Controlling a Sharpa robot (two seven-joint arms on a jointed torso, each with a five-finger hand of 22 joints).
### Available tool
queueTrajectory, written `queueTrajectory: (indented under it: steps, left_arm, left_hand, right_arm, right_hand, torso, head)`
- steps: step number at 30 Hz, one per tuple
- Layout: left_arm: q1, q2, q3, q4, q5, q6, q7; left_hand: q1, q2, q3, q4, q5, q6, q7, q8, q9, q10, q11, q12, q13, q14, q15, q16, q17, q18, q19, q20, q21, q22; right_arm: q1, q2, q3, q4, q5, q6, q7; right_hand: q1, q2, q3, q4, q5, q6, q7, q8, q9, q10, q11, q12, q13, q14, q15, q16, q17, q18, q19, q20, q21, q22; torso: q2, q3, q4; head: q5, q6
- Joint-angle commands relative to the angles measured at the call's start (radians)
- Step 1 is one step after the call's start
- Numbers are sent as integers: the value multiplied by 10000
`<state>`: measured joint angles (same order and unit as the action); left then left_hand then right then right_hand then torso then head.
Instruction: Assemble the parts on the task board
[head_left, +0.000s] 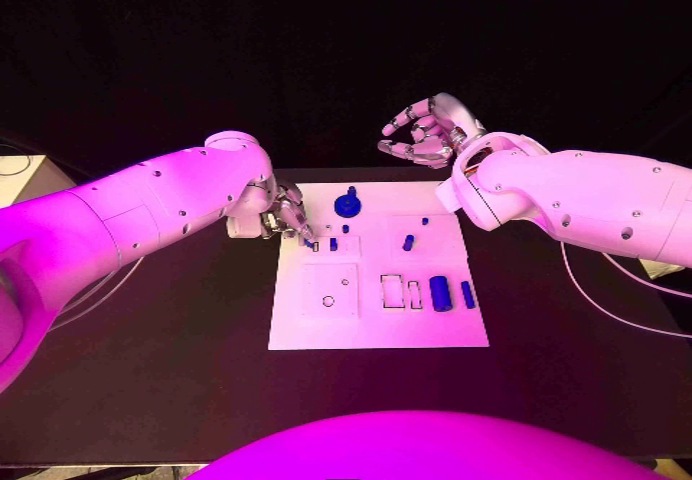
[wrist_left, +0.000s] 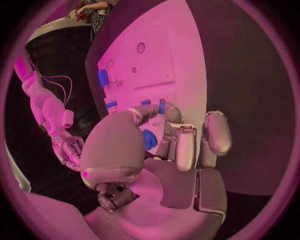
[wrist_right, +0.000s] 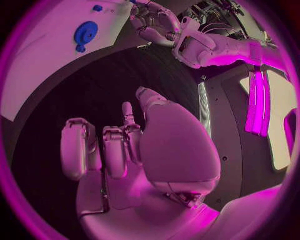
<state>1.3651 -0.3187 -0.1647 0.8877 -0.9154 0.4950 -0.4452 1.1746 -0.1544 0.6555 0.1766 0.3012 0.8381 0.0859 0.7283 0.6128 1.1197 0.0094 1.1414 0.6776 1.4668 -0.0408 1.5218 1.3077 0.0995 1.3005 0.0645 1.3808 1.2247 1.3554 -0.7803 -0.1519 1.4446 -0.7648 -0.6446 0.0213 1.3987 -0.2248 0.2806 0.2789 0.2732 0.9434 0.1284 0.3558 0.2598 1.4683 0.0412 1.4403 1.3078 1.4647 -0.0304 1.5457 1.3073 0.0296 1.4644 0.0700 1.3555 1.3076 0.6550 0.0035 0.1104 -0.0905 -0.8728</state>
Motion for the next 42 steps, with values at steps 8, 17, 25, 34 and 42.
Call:
queueTrajectory:
  steps: [8,17,25,34,42]
  left_arm:
    - [-61,119,9,-4,80,-48,172]
    - [-148,197,8,-100,62,85,82]
    - [-160,194,8,-122,32,164,2]
    - [-161,153,11,-155,-118,-109,29]
    - [-161,91,156,-166,-121,-270,59]
  left_hand:
    - [34,100,2012,-2043,98,70,-24,65,-10,4,-11,64,47,648,-80,57,1553,-128,-13,-5,43,13]
    - [29,95,2017,-2054,117,76,-24,64,-6,4,-11,67,42,650,-80,60,1556,-131,-5,-6,51,25]
    - [23,88,2023,-2067,139,83,-26,63,-2,11,-10,79,57,661,-80,73,1588,-129,-11,-6,50,20]
    - [17,84,2030,-2079,162,90,-25,60,3,20,-12,91,72,658,-80,71,1580,-127,-18,-6,48,13]
    - [-5,73,2050,-2111,238,122,-31,59,16,59,-17,132,118,683,-84,100,1646,-130,-5,-8,65,35]
  right_arm:
    - [-3,6,6,30,-78,134,67]
    - [-2,13,6,27,-79,121,83]
    - [-1,23,6,20,-66,111,108]
    - [-1,18,6,26,-63,96,113]
    - [-1,17,6,27,-63,98,111]
  right_hand:
    - [-71,22,67,-10,32,-48,28,-40,9,164,76,-11,1853,929,72,-58,2132,113,465,85,-34,2061]
    - [-86,18,69,-7,40,-47,31,-44,11,155,77,-24,1845,929,73,-58,2133,114,464,86,-41,2059]
    - [-86,18,69,-7,40,-47,31,-44,11,155,77,-24,1845,929,73,-58,2133,114,464,86,-41,2059]
    - [-86,18,69,-7,40,-47,31,-44,11,155,77,-24,1845,929,73,-58,2133,114,464,86,-41,2059]
    - [-86,18,69,-7,40,-47,31,-44,11,155,77,-24,1845,929,73,-58,2133,114,464,86,-41,2059]
  torso:
    - [16,2,1]
    - [15,4,-3]
    - [10,8,4]
    - [11,3,2]
    - [26,11,-11]
  head:
    - [-27,2]
    - [-41,2]
    - [-62,2]
    - [-72,2]
    - [-79,2]
